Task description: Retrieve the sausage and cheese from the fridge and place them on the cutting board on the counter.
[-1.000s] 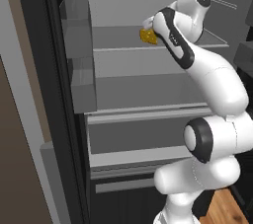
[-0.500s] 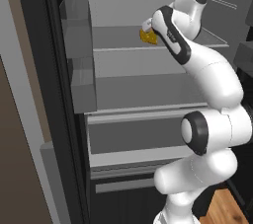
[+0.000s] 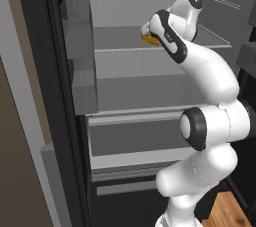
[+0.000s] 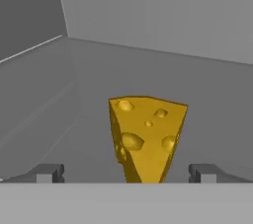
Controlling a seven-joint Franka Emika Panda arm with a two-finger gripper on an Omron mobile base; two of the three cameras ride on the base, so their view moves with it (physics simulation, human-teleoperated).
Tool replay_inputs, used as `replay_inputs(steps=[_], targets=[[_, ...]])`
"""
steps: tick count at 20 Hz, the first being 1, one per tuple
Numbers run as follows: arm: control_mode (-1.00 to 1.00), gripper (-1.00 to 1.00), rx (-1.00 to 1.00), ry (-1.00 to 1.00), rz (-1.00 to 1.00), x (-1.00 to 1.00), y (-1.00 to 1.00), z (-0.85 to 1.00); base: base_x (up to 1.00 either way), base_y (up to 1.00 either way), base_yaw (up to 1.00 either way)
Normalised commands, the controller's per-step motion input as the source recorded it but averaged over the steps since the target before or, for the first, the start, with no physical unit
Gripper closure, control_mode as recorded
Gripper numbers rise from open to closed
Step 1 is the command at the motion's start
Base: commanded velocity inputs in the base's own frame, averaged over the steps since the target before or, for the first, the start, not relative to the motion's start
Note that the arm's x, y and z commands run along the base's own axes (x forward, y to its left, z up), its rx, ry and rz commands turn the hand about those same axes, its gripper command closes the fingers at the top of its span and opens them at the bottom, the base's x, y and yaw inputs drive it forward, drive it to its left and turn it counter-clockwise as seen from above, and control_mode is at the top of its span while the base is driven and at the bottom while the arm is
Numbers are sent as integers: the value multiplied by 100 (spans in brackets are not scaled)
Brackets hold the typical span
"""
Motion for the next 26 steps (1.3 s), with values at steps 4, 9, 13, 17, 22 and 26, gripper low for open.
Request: replay_inputs(steps=[4, 9, 13, 17, 22, 26], targets=[[-100, -100, -1, 1, 0, 35, 0, 0, 0, 0, 0], [-100, -100, 0, 5, 0, 31, 0, 0, 0, 0, 0], [-100, -100, 0, 1, 0, 45, 0, 0, 0, 0, 0], [-100, -100, 0, 7, 0, 13, 0, 0, 0, 0, 0], [-100, -100, 0, 5, 0, -2, 0, 0, 0, 0, 0], [-100, -100, 0, 1, 0, -3, 0, 0, 0, 0, 0]])
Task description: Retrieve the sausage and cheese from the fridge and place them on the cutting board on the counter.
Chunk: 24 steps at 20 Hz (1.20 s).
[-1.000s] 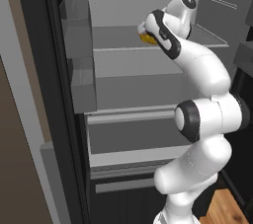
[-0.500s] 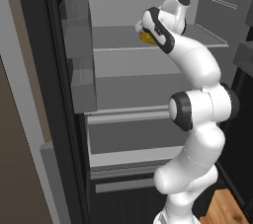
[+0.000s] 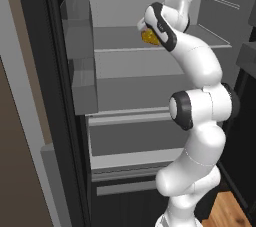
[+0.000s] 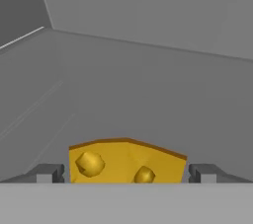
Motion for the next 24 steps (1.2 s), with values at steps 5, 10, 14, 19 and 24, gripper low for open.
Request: replay_inputs(steps=[5, 10, 14, 19, 24], targets=[[-100, -100, 0, 0, 0, -11, 0, 0, 0, 0, 0], [-100, -100, 0, 0, 0, -12, 0, 0, 0, 0, 0], [-100, -100, 0, 0, 0, -13, 0, -3, 0, 0, 0], [-100, -100, 0, 0, 0, -8, 3, -11, 0, 0, 0], [-100, -100, 0, 0, 0, -21, 1, -8, 0, 0, 0]])
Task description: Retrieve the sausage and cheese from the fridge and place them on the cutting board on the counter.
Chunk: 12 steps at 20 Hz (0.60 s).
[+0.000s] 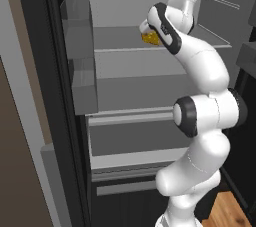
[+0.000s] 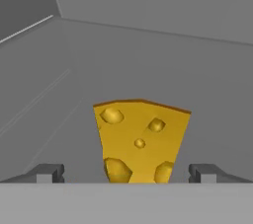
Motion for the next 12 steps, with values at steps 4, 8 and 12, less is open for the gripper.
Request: replay_inputs(steps=[4, 8, 12], targets=[[-100, -100, 0, 0, 0, 0, 0, -6, 0, 0, 0], [-100, -100, 0, 0, 0, 0, 3, -17, 0, 0, 0], [-100, -100, 0, 0, 0, 9, 4, -22, 0, 0, 0]])
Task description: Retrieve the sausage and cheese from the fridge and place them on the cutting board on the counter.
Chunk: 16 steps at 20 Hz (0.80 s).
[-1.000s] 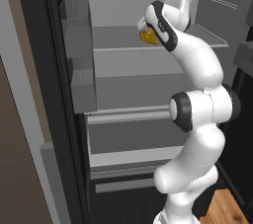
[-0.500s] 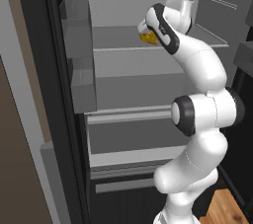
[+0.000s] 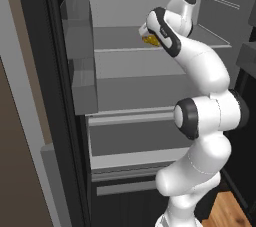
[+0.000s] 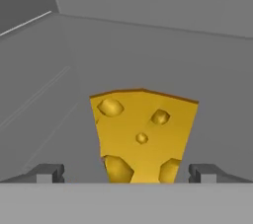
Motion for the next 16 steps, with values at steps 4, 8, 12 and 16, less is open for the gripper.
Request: replay_inputs(steps=[4, 8, 12, 16], targets=[[-100, -100, 0, 0, 0, 32, 0, -12, 0, 0, 0], [-100, 100, 0, 1, 0, 13, 0, -32, 0, 0, 0], [-100, 100, 0, 8, 0, -4, 0, -63, 0, 0, 0], [-100, 100, 0, 4, 0, -23, 0, -57, 0, 0, 0]])
